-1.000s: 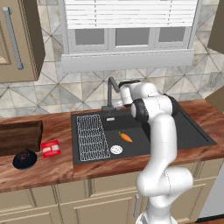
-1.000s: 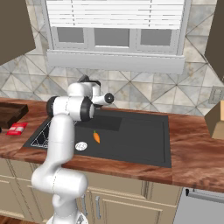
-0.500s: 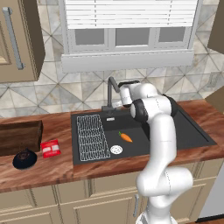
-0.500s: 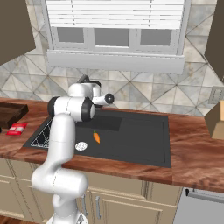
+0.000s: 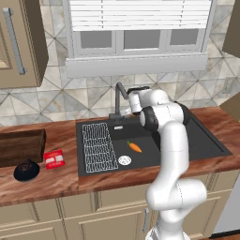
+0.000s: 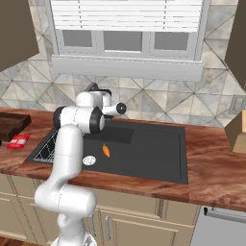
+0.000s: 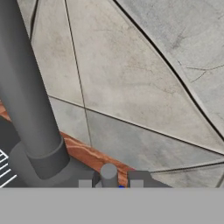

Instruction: Pick up all produce items and place them in the sink. Turn on the sink faucet to wash them. Then turn the sink off and put them in the tray.

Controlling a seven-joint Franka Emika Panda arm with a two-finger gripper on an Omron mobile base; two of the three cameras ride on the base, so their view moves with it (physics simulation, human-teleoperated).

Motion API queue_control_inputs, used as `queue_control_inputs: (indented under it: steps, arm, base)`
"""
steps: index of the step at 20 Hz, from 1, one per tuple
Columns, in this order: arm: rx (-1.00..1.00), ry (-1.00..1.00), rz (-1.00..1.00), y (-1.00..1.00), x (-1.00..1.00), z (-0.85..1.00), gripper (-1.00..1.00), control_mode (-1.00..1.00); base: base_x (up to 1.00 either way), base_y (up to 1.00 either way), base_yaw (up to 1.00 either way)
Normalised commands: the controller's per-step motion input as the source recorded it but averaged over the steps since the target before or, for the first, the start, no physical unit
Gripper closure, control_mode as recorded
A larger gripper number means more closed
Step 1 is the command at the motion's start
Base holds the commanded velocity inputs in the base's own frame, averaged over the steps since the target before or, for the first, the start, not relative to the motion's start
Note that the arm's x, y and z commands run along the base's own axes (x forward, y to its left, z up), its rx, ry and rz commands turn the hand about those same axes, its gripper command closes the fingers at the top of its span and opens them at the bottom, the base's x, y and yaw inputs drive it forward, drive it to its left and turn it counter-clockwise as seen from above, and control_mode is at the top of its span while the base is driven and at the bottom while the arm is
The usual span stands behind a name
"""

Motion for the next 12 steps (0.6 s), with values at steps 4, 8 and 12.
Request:
queue_control_inputs:
  steps: [4, 8, 12]
  arm:
    - [0.0, 0.01, 0.0, 0.0, 0.0, -0.01, 1.0, -1.0]
    - [0.0, 0.0, 0.0, 0.0, 0.0, 0.0, 1.0, -1.0]
    - [0.0, 0.0, 0.0, 0.0, 0.0, 0.0, 1.0, -1.0]
  base:
    - [0.0, 0.0, 0.0]
    - [0.0, 0.0, 0.0]
    - [0.0, 0.0, 0.0]
